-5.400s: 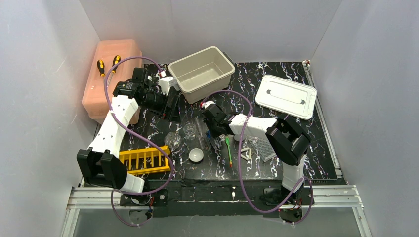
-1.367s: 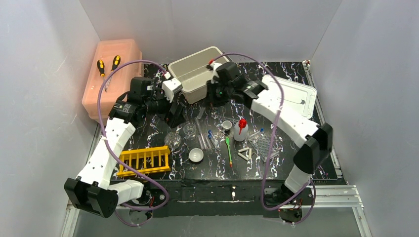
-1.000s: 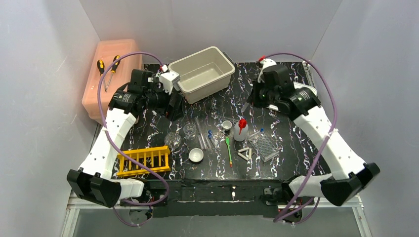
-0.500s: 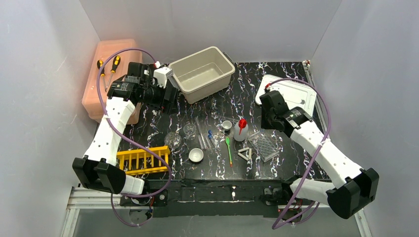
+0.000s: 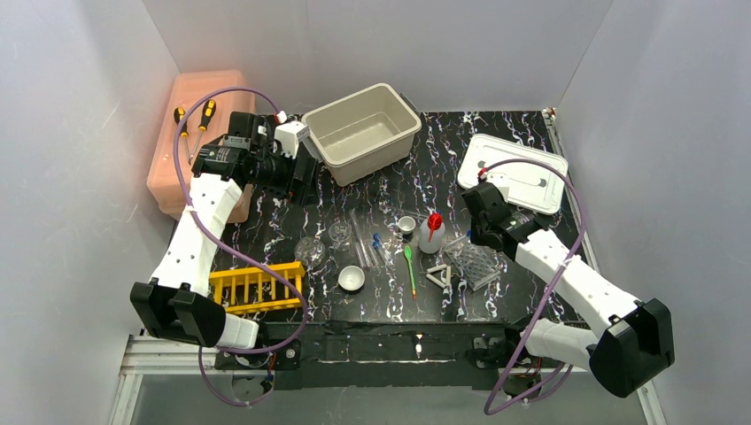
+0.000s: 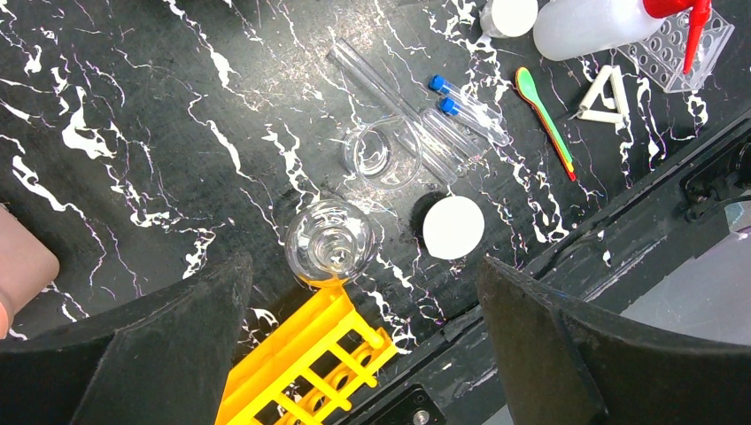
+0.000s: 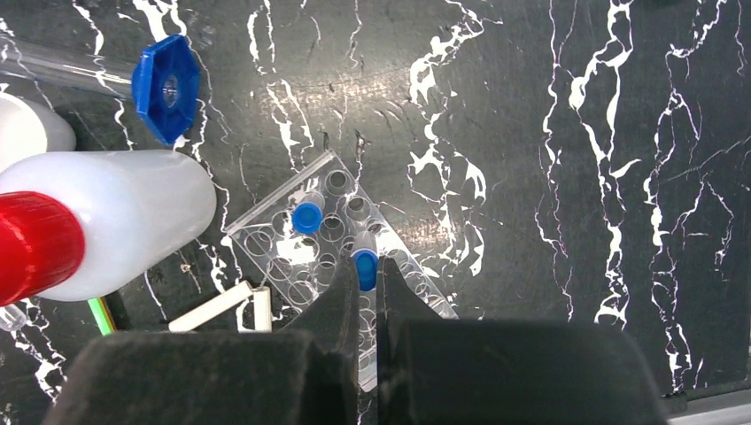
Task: Organize the chemistry lab equipment
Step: Insert the test tube into the slot of the test tube rack.
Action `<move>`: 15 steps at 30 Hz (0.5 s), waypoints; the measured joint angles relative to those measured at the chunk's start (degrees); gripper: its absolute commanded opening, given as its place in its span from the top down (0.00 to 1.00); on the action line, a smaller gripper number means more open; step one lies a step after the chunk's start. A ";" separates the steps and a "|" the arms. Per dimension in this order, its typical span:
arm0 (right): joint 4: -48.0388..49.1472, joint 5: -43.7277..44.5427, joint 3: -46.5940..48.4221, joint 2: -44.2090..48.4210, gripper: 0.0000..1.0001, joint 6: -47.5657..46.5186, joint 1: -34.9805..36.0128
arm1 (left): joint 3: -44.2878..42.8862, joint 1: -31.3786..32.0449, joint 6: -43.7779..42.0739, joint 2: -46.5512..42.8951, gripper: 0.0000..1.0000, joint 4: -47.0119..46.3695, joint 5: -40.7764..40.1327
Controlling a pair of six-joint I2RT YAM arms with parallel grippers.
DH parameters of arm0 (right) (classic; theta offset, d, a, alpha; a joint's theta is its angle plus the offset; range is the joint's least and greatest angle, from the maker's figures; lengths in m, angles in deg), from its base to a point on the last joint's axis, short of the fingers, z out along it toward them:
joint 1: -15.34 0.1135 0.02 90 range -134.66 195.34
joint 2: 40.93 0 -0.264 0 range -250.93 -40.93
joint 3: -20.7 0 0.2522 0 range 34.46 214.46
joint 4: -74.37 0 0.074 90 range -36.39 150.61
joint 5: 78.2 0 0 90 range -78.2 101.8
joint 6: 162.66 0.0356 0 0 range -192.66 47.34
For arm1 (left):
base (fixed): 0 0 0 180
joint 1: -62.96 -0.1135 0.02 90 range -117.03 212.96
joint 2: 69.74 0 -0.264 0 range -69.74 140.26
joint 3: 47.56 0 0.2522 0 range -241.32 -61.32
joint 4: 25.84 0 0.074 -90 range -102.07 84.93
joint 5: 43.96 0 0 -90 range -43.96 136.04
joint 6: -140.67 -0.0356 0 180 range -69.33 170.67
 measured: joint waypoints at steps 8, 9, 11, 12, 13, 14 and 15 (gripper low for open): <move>4.11 1.57 -4.68 3.74 0.99 1.22 -0.04 | 0.44 0.00 0.02 0.00 0.02 -0.11 0.00; 4.42 1.68 -4.87 3.87 0.99 1.40 -0.04 | 0.57 0.00 0.02 0.00 0.02 -0.13 0.00; 5.11 1.68 -5.07 3.96 0.99 1.64 -0.04 | 0.66 0.00 0.02 0.00 0.02 -0.11 0.00; 5.29 1.66 -5.09 3.96 0.99 1.81 -0.04 | 0.66 0.00 0.02 0.00 0.02 -0.11 0.00; 5.40 1.60 -5.09 3.96 0.99 1.97 -0.04 | 0.66 0.00 0.02 0.00 0.02 -0.13 0.00; 5.44 1.53 -5.09 3.96 0.99 2.05 -0.04 | 0.66 -0.02 0.02 0.00 0.02 -0.13 0.00; 5.46 1.46 -5.11 3.96 0.99 2.05 -0.04 | 0.66 -0.02 0.02 0.00 0.02 -0.13 -0.02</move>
